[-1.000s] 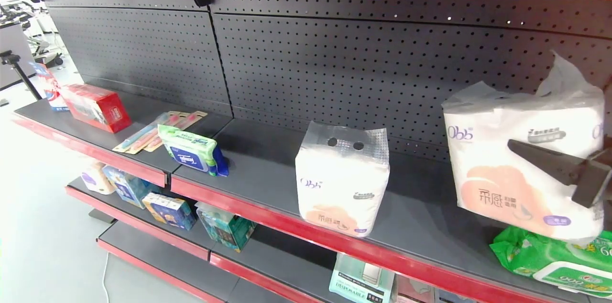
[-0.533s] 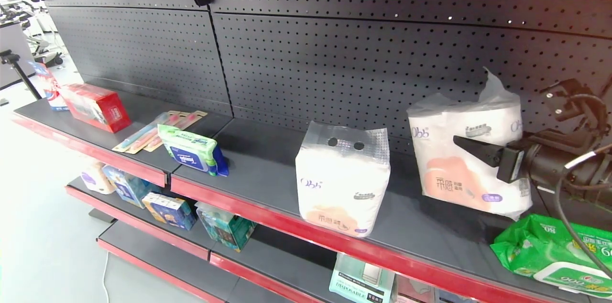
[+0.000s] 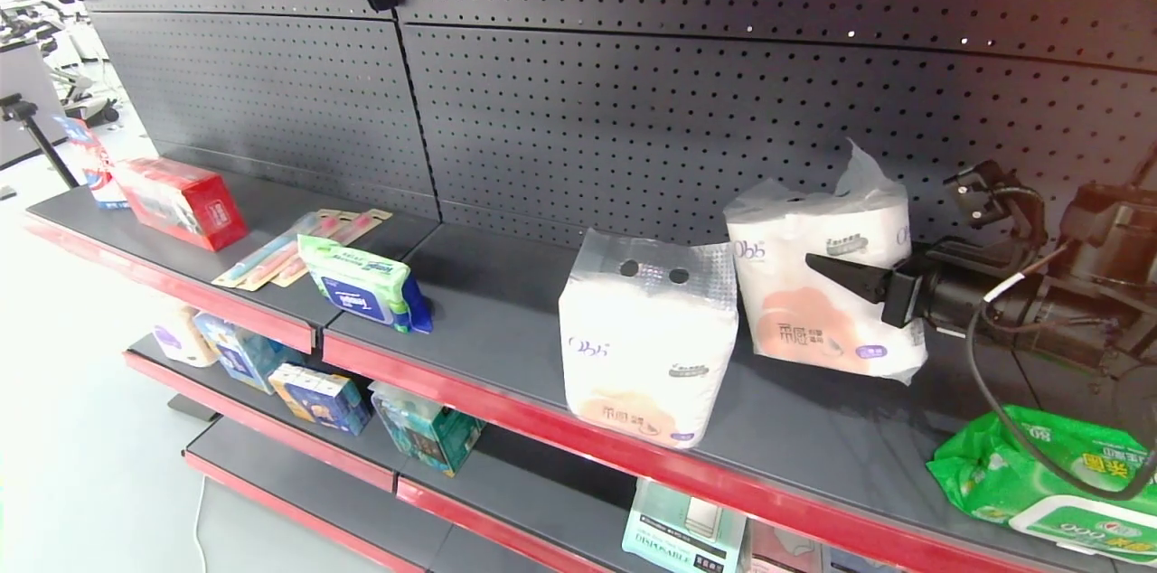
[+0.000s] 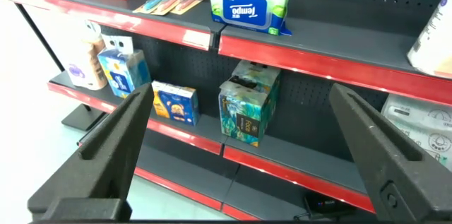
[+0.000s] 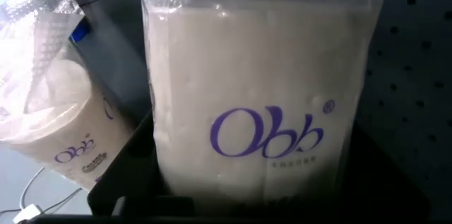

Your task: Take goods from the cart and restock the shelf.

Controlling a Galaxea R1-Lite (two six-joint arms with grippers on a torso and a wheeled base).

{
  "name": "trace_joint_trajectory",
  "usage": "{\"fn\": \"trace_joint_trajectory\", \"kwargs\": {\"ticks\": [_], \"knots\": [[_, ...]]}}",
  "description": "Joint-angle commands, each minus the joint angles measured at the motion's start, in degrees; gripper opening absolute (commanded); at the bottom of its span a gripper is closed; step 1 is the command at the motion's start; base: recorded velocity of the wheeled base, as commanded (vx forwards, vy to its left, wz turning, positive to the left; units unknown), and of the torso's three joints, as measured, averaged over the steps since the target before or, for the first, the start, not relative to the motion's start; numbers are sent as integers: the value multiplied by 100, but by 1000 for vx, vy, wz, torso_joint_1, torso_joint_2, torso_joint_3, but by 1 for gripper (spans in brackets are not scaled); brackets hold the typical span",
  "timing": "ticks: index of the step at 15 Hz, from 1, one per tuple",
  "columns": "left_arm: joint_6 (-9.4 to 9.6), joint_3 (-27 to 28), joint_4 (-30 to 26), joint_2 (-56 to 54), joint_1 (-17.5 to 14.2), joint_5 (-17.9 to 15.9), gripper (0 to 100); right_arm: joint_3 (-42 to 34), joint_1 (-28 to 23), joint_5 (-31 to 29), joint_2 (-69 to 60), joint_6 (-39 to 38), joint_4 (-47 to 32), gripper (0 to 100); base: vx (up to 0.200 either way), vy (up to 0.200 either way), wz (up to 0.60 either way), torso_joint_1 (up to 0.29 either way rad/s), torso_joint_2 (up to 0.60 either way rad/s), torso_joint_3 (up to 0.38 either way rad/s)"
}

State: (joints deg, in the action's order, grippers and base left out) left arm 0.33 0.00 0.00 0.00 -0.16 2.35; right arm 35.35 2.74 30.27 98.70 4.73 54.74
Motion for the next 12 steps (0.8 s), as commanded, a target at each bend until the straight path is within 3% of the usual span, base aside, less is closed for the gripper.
{"fn": "trace_joint_trajectory", "kwargs": {"ticks": [1,4,8,12], "knots": [[2,0,0,0,-2,2,100,174,-134,216,475,2,178,0,0,0,0,0,0,0],[2,0,0,0,-2,2,100,437,-169,585,897,-7,547,0,0,0,0,0,0,0],[2,0,0,0,-2,2,100,1114,-116,884,1398,-7,582,0,0,0,0,0,0,0],[2,0,0,0,-2,2,100,1308,-63,1368,1679,28,591,0,0,0,0,0,0,0]]}}
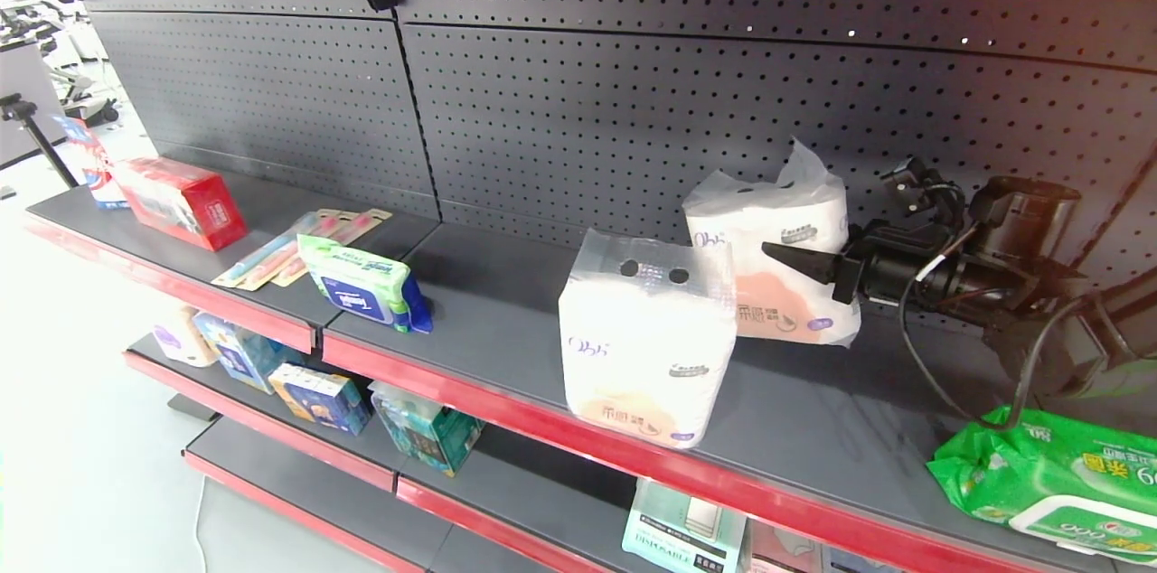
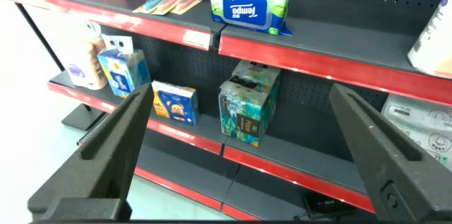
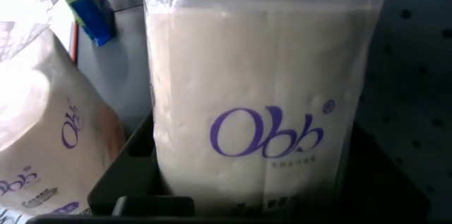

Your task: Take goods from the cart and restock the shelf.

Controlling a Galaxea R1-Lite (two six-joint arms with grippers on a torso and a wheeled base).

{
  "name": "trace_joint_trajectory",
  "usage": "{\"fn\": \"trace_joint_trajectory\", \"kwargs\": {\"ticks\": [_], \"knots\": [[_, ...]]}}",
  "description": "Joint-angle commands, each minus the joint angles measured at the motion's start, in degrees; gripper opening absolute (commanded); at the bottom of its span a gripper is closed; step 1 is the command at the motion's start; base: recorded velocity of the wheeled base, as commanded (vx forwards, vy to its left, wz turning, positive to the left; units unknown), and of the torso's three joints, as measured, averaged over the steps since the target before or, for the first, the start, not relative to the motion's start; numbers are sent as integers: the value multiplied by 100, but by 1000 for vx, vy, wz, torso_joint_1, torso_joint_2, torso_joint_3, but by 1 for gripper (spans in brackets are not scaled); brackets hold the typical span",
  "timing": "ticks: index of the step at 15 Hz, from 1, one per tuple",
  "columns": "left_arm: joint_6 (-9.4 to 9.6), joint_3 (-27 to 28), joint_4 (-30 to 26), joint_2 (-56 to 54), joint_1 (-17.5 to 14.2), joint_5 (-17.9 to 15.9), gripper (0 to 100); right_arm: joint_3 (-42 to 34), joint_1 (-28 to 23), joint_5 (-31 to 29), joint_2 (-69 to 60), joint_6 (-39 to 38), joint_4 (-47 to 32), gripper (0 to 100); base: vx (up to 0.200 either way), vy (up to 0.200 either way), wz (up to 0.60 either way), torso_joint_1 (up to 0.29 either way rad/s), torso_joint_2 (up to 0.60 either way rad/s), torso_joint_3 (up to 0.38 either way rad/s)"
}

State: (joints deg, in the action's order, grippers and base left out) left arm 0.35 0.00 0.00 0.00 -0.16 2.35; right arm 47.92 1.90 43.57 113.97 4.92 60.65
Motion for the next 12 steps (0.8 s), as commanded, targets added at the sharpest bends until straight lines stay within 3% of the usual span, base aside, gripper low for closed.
{"fn": "trace_joint_trajectory", "kwargs": {"ticks": [1,12], "knots": [[0,0,0,0,-2,2,100,68,65,55,222,17,26,0,0,0,0,0,0,0],[0,0,0,0,-2,2,100,358,539,55,530,35,211,0,0,0,0,0,0,0]]}}
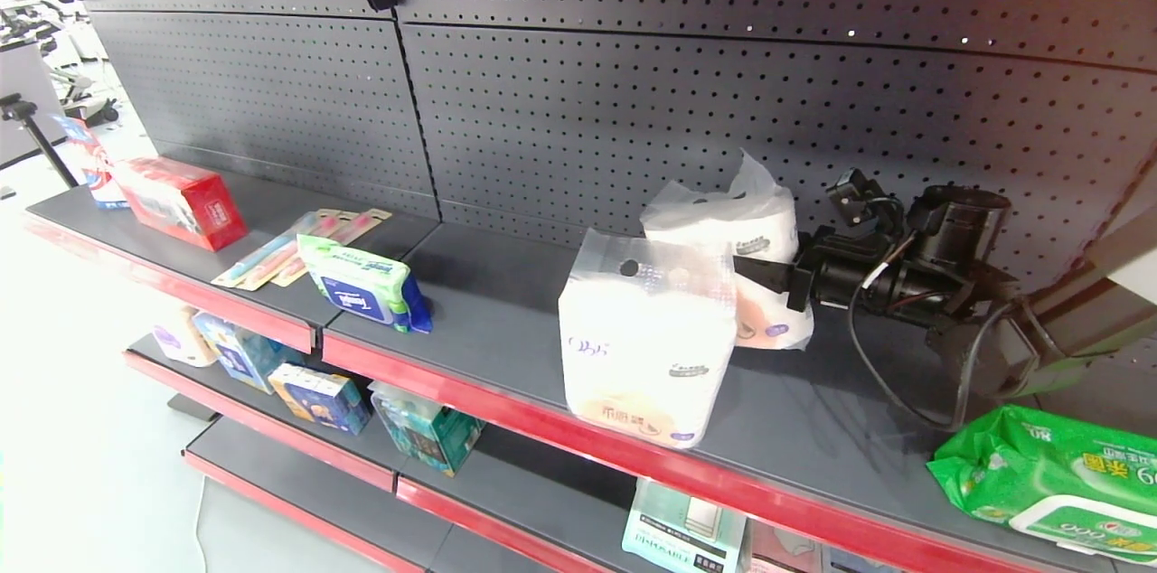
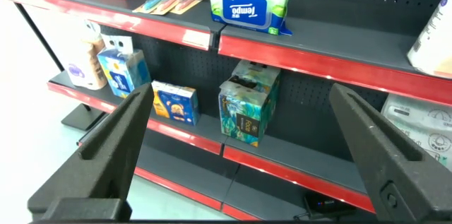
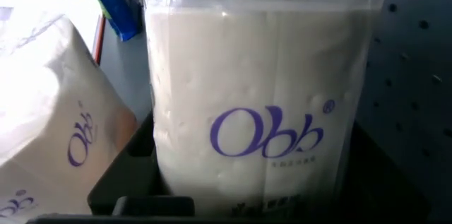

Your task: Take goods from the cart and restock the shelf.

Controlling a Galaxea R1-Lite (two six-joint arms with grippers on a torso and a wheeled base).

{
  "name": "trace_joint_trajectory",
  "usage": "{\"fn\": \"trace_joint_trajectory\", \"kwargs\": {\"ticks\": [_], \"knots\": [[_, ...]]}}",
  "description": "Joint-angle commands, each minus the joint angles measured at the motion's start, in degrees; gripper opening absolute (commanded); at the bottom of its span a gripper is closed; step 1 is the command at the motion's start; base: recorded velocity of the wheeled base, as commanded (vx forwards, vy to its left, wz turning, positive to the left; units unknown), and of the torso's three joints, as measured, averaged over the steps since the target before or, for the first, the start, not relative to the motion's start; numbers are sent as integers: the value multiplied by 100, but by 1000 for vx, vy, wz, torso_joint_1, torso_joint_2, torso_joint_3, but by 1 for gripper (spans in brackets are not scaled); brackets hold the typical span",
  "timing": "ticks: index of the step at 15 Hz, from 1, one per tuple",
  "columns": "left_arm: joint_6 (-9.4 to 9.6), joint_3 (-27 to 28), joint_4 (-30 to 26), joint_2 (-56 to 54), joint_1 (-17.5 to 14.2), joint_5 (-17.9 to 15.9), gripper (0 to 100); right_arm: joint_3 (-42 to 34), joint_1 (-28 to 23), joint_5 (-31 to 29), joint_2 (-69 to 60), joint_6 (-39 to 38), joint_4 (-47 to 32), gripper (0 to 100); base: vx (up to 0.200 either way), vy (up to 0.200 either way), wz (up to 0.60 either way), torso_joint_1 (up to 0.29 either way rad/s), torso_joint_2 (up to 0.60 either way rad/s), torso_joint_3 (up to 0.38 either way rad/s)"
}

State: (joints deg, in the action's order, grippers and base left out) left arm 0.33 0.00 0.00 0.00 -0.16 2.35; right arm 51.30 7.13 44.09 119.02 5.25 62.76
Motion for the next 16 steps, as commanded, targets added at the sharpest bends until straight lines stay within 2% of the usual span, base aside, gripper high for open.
{"fn": "trace_joint_trajectory", "kwargs": {"ticks": [1,12,16], "knots": [[2,0,0,0,-2,2,100,38,25,3,60,28,0,0,0,0,0,0,0,0],[2,0,0,0,-2,2,100,-111,-458,64,421,1268,-238,0,0,0,0,0,0,0],[2,0,0,0,-2,2,100,-102,-608,539,500,1619,-282,0,0,0,0,0,0,0]]}}
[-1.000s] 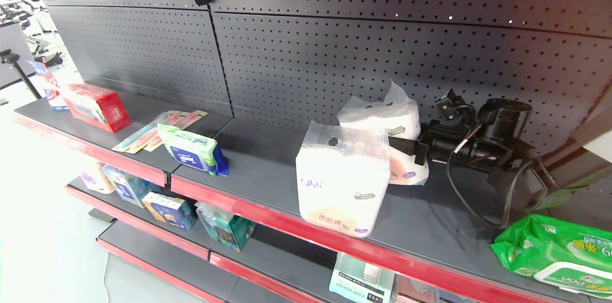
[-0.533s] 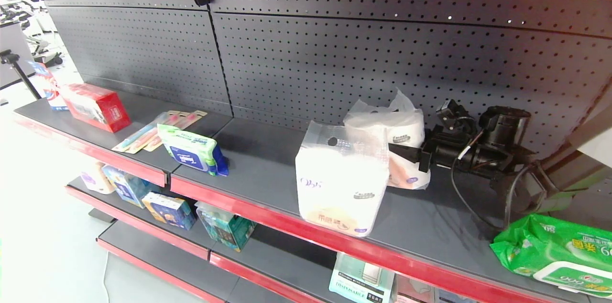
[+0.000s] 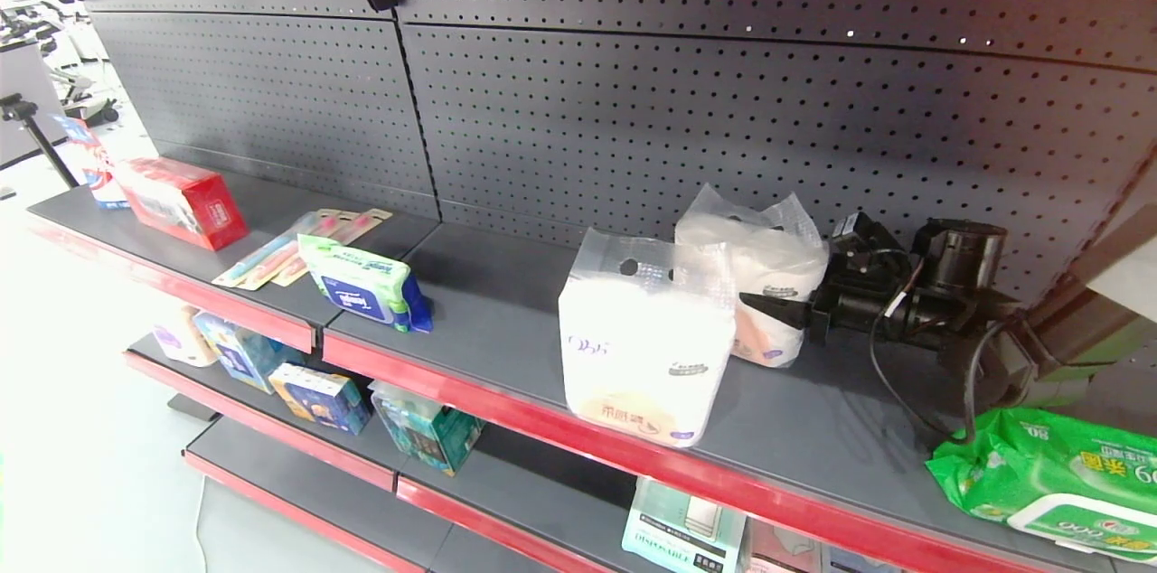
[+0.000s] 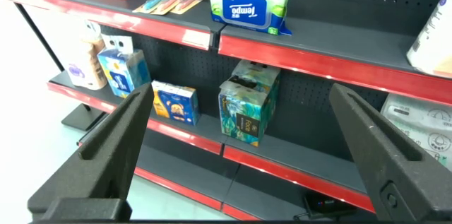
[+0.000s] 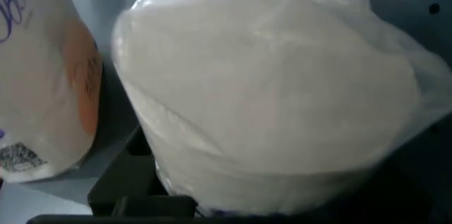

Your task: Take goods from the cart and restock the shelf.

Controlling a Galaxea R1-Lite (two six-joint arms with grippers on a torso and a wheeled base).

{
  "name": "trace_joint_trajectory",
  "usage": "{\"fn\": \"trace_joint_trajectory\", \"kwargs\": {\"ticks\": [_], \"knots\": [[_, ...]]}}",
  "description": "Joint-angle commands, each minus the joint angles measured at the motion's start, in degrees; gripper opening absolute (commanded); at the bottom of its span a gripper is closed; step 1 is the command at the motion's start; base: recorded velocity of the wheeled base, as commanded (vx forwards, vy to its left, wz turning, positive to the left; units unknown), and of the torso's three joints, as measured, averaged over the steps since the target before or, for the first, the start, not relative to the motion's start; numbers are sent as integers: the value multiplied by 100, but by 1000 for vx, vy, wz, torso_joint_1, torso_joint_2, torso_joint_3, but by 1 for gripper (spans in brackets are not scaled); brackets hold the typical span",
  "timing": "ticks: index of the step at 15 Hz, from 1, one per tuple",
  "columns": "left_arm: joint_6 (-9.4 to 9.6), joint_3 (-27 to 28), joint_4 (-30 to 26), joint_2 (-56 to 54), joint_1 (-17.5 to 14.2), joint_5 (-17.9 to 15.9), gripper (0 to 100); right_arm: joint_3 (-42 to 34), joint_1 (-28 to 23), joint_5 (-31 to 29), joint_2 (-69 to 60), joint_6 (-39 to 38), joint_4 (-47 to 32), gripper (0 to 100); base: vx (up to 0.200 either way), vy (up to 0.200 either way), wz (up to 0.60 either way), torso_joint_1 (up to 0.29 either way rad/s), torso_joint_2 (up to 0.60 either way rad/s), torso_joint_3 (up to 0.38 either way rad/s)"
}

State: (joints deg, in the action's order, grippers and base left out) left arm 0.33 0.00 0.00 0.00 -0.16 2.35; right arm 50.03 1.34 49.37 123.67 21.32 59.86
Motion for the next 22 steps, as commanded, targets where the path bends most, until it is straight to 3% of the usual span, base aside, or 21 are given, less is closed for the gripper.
{"fn": "trace_joint_trajectory", "kwargs": {"ticks": [1,11,22], "knots": [[2,0,0,0,-2,2,100,42,-29,37,34,-5,9,0,0,0,0,0,0,0],[2,0,0,0,-2,2,100,253,508,152,183,-84,17,0,0,0,0,0,0,0],[2,0,0,0,-2,2,100,341,745,-525,324,-295,17,0,0,0,0,0,0,0]]}}
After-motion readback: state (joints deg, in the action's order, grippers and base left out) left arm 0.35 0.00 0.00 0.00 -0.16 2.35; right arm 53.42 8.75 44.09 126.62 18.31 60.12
